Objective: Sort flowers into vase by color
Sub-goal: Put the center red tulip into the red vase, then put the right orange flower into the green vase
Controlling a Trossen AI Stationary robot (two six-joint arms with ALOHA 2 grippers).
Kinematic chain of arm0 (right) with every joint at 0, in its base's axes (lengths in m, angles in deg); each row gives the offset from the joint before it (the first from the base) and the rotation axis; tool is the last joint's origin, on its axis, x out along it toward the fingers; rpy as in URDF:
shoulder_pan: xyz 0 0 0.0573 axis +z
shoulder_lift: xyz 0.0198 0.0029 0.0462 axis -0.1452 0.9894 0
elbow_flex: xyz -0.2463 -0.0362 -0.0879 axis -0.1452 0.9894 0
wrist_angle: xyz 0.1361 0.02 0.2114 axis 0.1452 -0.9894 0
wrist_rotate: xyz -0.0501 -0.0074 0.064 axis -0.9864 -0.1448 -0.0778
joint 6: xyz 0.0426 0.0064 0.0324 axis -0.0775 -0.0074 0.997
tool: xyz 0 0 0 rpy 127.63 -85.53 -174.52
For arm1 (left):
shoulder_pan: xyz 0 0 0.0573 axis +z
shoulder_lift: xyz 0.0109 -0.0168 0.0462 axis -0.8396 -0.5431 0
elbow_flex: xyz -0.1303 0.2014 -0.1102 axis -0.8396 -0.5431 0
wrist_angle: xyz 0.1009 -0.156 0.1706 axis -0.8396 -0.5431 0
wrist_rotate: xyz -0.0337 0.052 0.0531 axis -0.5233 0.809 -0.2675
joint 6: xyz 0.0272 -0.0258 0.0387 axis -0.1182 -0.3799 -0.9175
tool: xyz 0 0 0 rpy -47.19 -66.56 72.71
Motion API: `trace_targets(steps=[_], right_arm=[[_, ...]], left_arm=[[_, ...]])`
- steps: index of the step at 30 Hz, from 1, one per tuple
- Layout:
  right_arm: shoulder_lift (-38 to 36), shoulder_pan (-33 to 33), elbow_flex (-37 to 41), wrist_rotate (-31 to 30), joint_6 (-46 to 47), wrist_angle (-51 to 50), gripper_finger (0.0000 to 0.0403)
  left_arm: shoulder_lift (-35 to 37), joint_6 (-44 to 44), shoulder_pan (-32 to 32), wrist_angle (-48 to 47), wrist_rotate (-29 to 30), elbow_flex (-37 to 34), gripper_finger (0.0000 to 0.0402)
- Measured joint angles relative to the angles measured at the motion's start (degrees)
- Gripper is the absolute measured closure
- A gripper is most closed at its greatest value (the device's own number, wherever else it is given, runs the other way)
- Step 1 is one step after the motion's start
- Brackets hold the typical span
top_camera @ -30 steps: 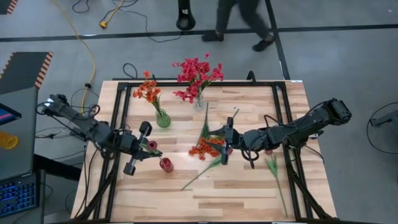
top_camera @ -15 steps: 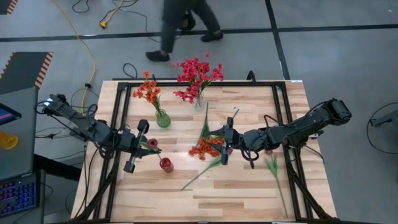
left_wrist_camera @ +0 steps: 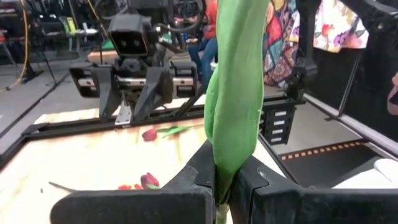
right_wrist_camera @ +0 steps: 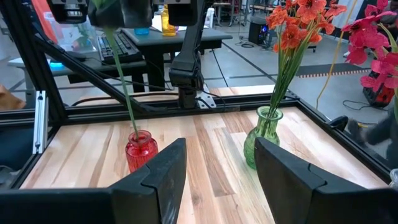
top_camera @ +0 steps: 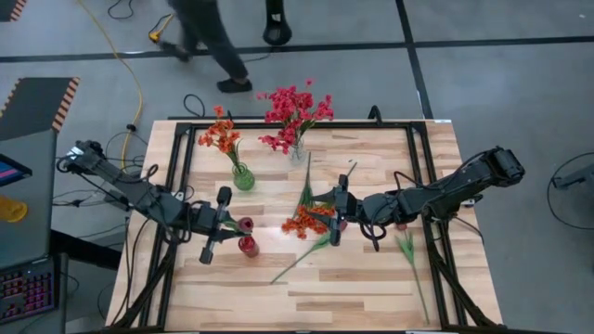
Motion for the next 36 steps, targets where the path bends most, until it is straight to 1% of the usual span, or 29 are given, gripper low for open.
trace_targets(steps=[10, 12, 15, 21, 26, 29, 36], right_arm=[[0.0, 0.0, 0.0, 0.0, 0.0, 0.0, 0.0188], [0.0, 0.0, 0.0, 0.0, 0.0, 0.0, 0.0188], [0.0, 0.0, 0.0, 0.0, 0.0, 0.0, 0.0188], [0.0, 0.0, 0.0, 0.0, 0.0, 0.0, 0.0188], [0.0, 0.0, 0.0, 0.0, 0.0, 0.0, 0.0188], [0.0, 0.0, 0.0, 0.0, 0.0, 0.0, 0.0188], [0.0, -0.2, 0.0, 0.0, 0.0, 0.0, 0.0188]], left_arm=[[-0.3, 1.2, 0.0, -0.5, -0.1, 0.0, 0.0399], [-0.3, 1.2, 0.0, -0.5, -0.2, 0.0, 0.0394], [-0.3, 1.2, 0.0, -0.5, -0.8, 0.0, 0.0372], [-0.2, 1.0, 0.0, -0.8, -0.5, 0.0, 0.0304], [1.4, 0.0, 0.0, -3.7, -0.6, 0.0, 0.026], [3.8, 0.1, 0.0, -8.0, -0.6, 0.0, 0.0248], [10.9, 0.1, 0.0, -14.9, -0.5, 0.0, 0.0248]])
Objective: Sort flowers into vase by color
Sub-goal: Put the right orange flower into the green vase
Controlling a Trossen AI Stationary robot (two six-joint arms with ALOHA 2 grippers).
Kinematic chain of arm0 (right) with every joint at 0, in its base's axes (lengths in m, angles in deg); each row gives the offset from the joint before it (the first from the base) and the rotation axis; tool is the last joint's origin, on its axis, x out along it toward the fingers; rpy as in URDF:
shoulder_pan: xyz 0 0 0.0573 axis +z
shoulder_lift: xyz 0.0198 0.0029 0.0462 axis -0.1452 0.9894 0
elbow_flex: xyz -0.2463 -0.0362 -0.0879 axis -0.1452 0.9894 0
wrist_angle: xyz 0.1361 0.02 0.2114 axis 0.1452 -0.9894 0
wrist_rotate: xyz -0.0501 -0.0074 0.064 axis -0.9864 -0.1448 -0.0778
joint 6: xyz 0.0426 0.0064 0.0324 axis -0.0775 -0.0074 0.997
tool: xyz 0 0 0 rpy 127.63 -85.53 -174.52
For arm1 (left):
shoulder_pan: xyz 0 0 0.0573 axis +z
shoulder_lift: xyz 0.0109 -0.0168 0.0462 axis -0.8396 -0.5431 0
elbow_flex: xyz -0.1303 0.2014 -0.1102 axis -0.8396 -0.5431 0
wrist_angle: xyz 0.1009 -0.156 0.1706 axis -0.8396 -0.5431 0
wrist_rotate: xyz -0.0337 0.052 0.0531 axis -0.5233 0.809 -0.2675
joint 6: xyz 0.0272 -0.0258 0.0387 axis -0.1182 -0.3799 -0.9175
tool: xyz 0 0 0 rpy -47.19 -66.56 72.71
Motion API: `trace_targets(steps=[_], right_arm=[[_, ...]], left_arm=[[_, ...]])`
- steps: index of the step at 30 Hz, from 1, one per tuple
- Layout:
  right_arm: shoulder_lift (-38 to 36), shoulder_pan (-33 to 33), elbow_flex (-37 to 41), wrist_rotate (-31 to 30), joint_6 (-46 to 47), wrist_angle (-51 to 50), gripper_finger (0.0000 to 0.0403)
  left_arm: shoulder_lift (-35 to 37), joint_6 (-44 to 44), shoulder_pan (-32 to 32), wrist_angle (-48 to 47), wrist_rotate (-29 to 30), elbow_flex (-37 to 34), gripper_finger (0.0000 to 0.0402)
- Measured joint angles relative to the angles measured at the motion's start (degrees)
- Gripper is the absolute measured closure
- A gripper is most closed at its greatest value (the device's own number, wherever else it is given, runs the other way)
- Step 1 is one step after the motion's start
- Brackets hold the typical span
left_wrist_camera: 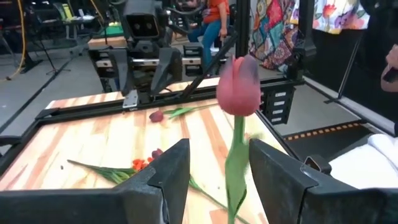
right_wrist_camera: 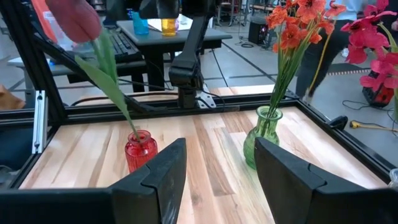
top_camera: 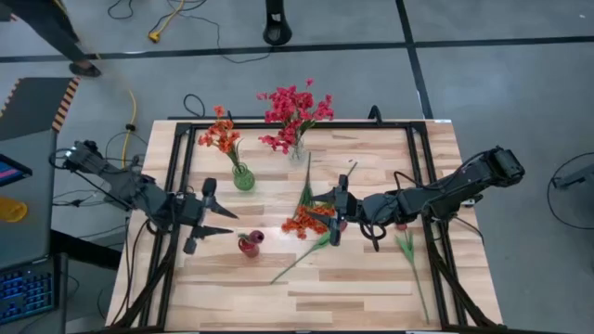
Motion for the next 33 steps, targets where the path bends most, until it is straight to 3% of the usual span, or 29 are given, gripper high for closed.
trace_targets(steps=[11, 17, 20, 26, 33], right_arm=[[-0.6, -5.5, 0.0, 0.9, 0.0, -8.1, 0.0188], [-0.7, -11.9, -5.0, 9.9, 0.1, -29.7, 0.0188], [-0.6, -15.2, -7.2, 11.0, -0.3, -40.5, 0.0188], [-0.3, -22.5, -7.6, 14.1, -7.0, -53.0, 0.0188], [3.6, -28.4, -7.6, 21.1, -17.9, -56.3, 0.0188]], left_arm=[[5.2, 0.0, 0.0, -8.1, 5.7, 0.0, 0.0248], [5.0, 0.4, 0.0, -8.2, 6.5, -1.8, 0.0248], [5.2, 0.6, 0.0, -7.4, 7.8, -3.6, 0.0248], [5.2, 4.7, 0.0, -7.3, 14.3, -6.1, 0.0248], [5.2, 6.4, 0.0, -5.7, 15.5, -7.8, 0.0248]])
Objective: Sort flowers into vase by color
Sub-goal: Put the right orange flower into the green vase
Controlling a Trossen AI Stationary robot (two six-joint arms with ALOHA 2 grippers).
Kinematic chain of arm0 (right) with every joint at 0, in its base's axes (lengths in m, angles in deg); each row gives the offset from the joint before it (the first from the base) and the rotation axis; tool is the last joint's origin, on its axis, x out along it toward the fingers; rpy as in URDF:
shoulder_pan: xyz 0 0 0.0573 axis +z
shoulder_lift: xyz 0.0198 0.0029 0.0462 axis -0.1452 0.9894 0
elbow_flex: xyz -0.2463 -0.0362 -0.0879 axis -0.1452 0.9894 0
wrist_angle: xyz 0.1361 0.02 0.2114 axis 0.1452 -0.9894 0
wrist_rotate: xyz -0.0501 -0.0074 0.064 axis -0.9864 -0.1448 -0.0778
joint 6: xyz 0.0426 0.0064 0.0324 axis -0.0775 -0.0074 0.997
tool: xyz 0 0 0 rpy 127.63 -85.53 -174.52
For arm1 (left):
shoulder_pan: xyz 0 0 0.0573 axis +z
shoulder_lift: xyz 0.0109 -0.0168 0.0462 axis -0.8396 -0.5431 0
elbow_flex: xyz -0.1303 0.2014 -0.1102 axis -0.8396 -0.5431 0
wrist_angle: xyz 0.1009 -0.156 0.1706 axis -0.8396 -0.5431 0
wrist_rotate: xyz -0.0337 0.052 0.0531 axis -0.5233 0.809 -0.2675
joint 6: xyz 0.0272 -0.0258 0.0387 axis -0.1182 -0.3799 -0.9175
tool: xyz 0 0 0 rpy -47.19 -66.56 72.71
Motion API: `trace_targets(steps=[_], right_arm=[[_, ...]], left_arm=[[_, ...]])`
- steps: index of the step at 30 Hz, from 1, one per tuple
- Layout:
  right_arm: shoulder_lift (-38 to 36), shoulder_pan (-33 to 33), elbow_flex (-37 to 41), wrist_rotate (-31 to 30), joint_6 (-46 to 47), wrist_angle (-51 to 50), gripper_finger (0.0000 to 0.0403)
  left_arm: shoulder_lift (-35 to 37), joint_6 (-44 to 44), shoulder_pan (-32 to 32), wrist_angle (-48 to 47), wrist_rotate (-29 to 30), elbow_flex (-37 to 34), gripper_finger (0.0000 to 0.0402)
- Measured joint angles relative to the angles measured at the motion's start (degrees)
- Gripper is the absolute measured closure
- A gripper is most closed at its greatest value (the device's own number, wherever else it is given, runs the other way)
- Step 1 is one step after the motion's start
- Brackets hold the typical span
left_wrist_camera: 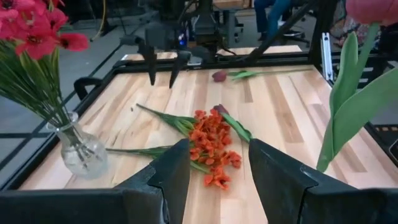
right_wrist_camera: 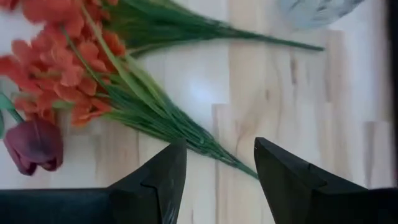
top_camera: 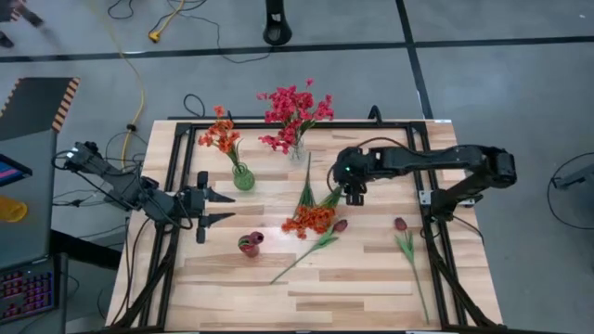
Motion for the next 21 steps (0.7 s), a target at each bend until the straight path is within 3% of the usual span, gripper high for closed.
trace_targets(steps=[5, 21], right_arm=[[4.8, -1.9, 0.0, 3.2, -5.0, 0.1, 0.0188], [18.9, -3.0, -0.1, 3.0, -14.2, 2.6, 0.0188]], left_arm=[[0.0, 0.0, 0.0, 1.3, 0.0, -0.5, 0.0248], [0.0, 0.0, 0.0, 1.8, 0.0, -0.5, 0.0248]])
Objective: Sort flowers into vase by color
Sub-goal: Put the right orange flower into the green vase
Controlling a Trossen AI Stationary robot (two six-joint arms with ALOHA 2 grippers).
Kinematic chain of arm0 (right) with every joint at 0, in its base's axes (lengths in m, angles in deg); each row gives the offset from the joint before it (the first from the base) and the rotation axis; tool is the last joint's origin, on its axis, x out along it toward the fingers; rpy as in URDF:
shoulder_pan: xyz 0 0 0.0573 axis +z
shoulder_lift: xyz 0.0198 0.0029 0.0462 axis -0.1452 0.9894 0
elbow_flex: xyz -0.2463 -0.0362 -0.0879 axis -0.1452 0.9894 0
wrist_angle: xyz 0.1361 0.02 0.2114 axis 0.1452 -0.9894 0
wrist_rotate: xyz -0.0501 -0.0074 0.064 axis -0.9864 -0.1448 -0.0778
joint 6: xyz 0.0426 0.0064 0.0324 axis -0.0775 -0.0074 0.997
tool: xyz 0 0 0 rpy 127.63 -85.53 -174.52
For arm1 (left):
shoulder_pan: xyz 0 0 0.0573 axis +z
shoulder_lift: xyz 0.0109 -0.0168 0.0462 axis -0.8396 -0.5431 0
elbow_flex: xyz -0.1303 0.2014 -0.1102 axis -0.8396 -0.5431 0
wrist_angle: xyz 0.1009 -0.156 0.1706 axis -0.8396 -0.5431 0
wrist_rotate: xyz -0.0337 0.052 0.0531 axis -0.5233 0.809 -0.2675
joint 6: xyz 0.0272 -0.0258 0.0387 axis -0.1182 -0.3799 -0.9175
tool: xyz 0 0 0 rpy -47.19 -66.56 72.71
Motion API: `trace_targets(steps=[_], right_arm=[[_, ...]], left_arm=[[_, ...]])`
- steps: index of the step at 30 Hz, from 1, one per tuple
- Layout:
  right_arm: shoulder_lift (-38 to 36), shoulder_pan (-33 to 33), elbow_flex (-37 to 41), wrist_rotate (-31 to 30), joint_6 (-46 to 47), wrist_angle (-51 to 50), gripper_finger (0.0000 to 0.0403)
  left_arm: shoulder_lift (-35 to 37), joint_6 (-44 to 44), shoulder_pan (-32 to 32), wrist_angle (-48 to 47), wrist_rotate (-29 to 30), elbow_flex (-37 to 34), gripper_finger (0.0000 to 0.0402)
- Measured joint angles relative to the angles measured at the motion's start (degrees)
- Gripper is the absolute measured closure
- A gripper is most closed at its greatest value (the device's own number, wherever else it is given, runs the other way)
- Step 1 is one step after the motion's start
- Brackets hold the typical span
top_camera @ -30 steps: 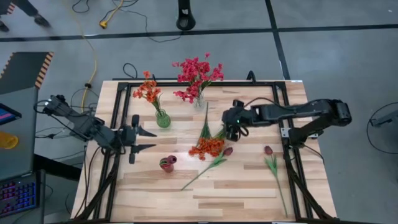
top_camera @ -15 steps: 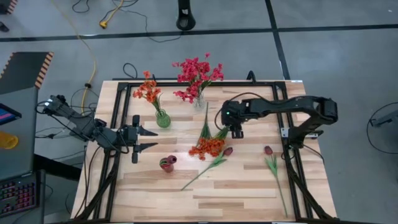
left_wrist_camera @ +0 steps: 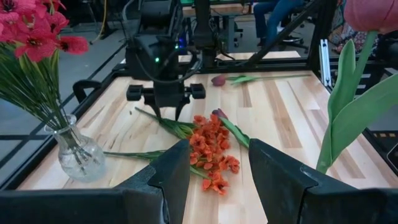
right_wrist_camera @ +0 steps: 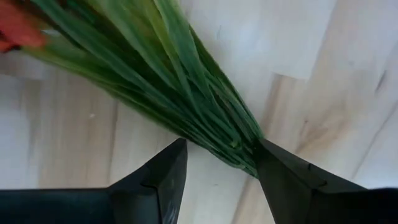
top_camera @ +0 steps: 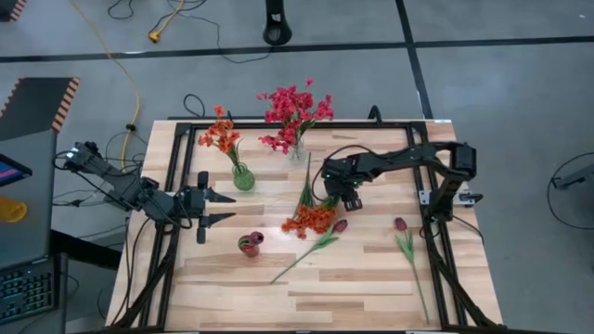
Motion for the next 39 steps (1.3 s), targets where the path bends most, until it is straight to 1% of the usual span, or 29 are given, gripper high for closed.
trace_targets(steps=[3, 6, 13, 20, 28, 31, 36, 39], right_arm=[[1.4, -0.5, -0.4, 0.0, -0.1, -0.3, 0.019], [2.2, -1.0, -0.4, 0.2, -0.1, -0.6, 0.0203], [1.3, -1.2, -0.3, 0.2, 0.1, -1.3, 0.0262], [1.3, -1.1, -0.3, 0.2, 1.5, -3.5, 0.0311], [1.3, -1.1, -0.2, 0.0, 1.6, -3.9, 0.0367], [1.3, -1.1, -0.2, 0.0, 1.6, -3.9, 0.0374], [1.4, -1.1, -0.2, 0.0, 1.7, -4.0, 0.0373], [1.5, -0.8, -1.5, 0.0, 1.8, -6.4, 0.0375]], left_arm=[[0.0, 0.0, 0.0, 0.0, 0.0, 0.0, 0.0248], [0.0, 0.0, 0.0, 0.0, 0.0, 0.0, 0.0248], [0.0, 0.1, 0.0, 0.2, 0.0, 0.0, 0.0248], [0.0, 0.1, 0.0, 0.2, 0.0, 0.0, 0.0248], [0.0, 0.2, 0.0, 0.2, 0.0, 0.0, 0.0248], [0.0, 0.2, 0.0, 0.2, 0.0, 0.0, 0.0248], [0.0, 0.2, 0.0, 0.2, 0.0, 0.0, 0.0248], [0.0, 0.7, 0.0, 0.2, 0.0, 0.0, 0.0248]])
